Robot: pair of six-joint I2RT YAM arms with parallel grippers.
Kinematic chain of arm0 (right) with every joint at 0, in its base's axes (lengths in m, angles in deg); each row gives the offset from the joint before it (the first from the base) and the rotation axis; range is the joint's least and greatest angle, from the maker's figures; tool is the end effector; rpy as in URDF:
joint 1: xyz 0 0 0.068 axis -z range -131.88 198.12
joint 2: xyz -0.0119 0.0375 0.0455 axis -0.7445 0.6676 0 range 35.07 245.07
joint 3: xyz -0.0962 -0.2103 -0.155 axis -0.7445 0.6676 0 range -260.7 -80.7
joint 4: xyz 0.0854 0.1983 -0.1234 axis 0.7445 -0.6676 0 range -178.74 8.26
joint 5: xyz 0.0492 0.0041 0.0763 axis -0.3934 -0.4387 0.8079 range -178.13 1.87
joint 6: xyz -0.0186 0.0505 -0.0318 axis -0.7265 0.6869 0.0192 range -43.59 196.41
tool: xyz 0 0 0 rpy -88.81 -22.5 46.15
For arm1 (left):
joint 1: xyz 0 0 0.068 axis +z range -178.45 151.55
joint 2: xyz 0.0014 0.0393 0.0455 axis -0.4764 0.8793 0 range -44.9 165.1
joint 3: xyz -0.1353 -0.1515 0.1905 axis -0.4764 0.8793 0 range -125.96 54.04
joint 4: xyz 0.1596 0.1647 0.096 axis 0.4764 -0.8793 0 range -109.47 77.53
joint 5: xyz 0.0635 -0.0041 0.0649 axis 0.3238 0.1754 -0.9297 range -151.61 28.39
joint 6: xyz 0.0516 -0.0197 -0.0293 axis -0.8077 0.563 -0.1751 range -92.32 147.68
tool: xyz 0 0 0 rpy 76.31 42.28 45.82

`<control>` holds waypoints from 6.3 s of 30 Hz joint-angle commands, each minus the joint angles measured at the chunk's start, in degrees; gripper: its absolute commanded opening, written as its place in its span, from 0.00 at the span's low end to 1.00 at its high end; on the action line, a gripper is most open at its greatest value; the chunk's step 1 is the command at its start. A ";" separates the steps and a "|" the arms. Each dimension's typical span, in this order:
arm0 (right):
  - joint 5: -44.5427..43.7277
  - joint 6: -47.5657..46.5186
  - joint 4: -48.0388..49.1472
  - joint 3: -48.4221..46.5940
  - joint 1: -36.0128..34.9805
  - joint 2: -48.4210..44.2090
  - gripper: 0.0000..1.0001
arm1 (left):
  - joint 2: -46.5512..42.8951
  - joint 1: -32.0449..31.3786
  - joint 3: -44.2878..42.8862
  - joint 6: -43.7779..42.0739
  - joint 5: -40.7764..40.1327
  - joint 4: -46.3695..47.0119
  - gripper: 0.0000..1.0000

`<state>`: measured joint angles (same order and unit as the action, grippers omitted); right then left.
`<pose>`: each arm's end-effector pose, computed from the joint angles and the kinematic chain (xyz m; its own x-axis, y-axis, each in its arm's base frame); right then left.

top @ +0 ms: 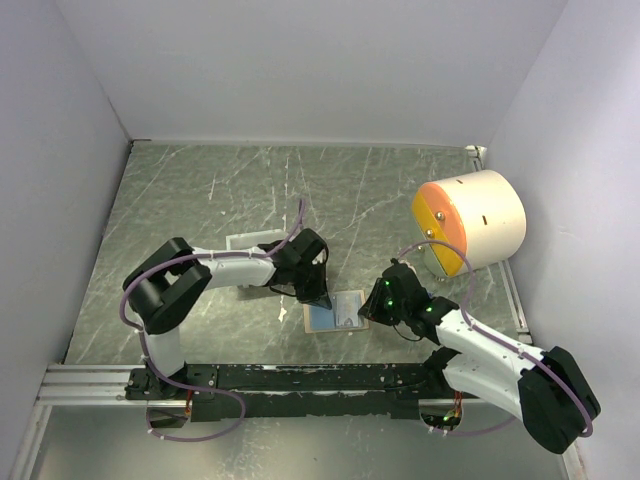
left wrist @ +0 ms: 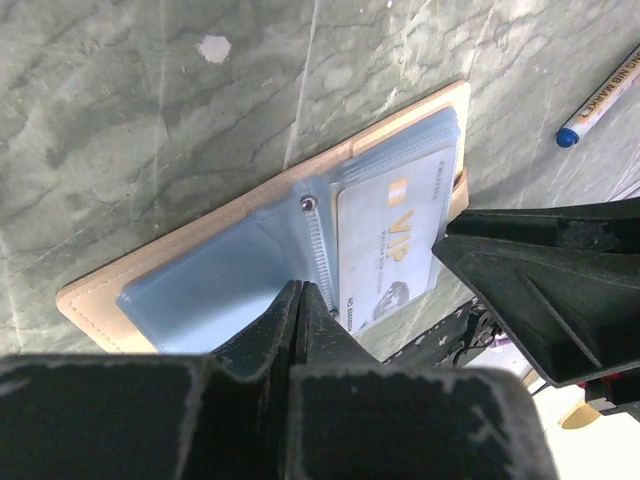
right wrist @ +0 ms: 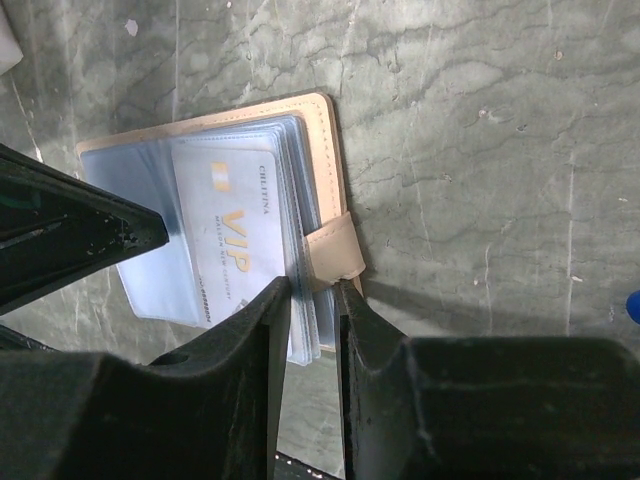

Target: Put the credit cards into the card holder

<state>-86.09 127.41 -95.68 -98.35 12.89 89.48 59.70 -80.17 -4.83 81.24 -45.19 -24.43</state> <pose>0.1307 0.0943 0.1484 -0.8601 0.3433 -0.3772 0.1169 0.8525 0.5095 0.2103 -0.2881 0.1498 -0.9921 0.0116 -0.1252 0.0817 0.8163 -0.5719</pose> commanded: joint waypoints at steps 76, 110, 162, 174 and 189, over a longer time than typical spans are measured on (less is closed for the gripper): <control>-2.99 -6.26 15.05 -42.09 -14.57 35.90 0.76 | -22.68 53.25 5.35 -22.18 12.18 -17.54 0.28; 1.23 -0.72 23.71 -55.83 -17.07 65.10 0.85 | -10.44 56.79 9.95 -24.03 21.07 -13.09 0.20; 9.75 -1.15 27.28 -62.84 -19.00 67.26 0.71 | -8.68 54.54 12.31 -21.24 26.02 -8.00 0.18; 3.69 -6.00 16.20 -66.94 -19.24 64.00 0.73 | -8.54 54.54 11.97 -21.81 25.50 -8.87 0.18; -2.41 -7.05 13.48 -60.21 -17.27 58.47 0.88 | -8.95 54.49 11.69 -22.28 24.18 -9.83 0.18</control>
<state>-87.29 119.85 -83.50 -161.87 -5.58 150.90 50.84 -24.98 7.30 59.58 -21.45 -34.18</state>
